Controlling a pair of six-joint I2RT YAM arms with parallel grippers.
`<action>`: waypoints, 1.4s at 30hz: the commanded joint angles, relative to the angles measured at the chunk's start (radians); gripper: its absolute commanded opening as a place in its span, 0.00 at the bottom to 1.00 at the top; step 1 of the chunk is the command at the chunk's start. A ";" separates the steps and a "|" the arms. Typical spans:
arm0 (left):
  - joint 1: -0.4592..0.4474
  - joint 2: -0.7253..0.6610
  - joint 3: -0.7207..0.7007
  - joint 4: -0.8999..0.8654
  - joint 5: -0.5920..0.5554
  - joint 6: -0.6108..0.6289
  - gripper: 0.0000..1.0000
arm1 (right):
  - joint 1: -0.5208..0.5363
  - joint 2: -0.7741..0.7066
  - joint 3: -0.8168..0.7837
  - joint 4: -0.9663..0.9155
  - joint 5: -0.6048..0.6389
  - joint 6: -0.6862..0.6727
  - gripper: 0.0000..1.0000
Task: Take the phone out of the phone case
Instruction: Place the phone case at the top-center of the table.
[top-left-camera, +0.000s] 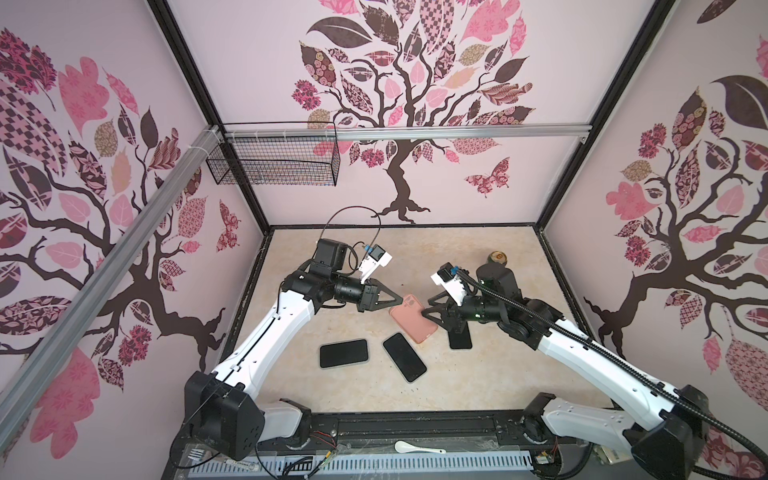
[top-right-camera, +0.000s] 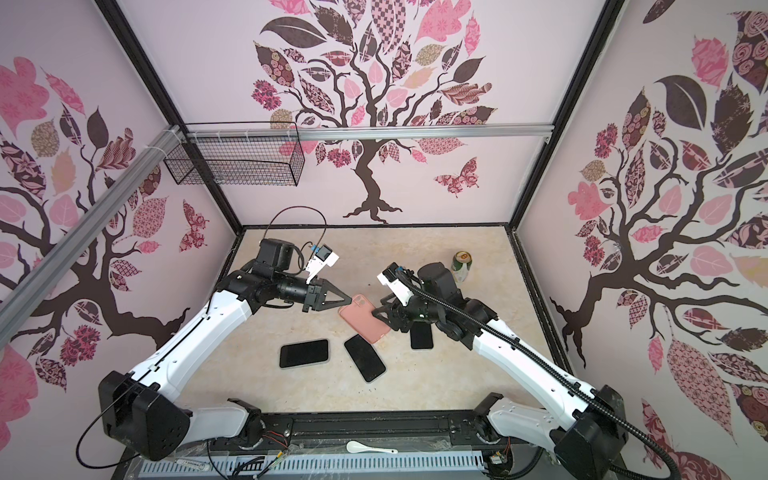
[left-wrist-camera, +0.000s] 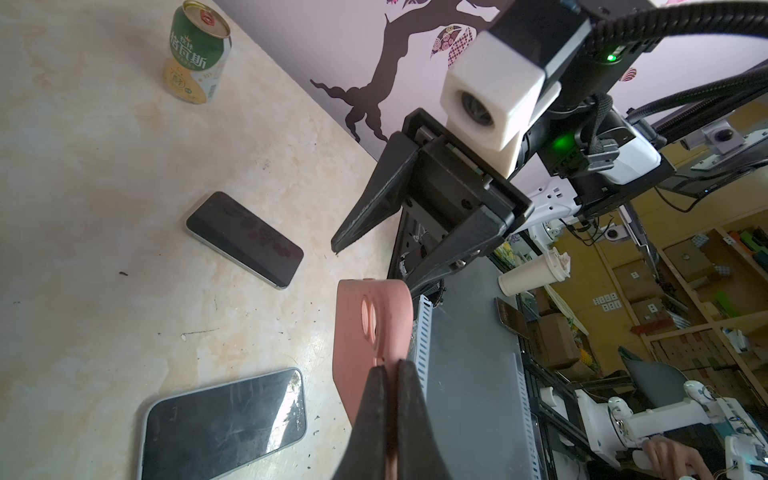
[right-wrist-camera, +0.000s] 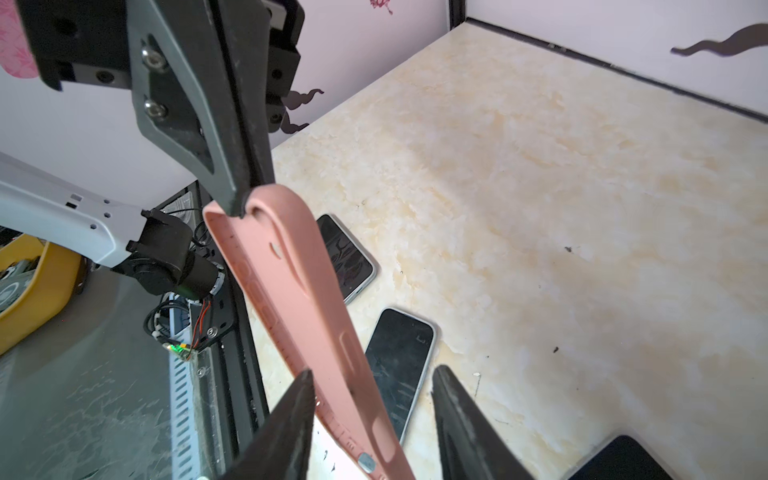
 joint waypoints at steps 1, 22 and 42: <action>-0.008 0.005 0.042 -0.007 0.025 0.015 0.00 | 0.011 0.009 0.034 -0.021 -0.011 -0.007 0.41; -0.011 -0.050 0.005 0.050 -0.083 -0.029 0.14 | 0.014 -0.026 0.003 0.000 0.106 0.098 0.00; -0.007 -0.278 -0.235 0.089 -0.857 -0.253 0.98 | -0.187 0.286 0.162 -0.193 0.518 0.280 0.00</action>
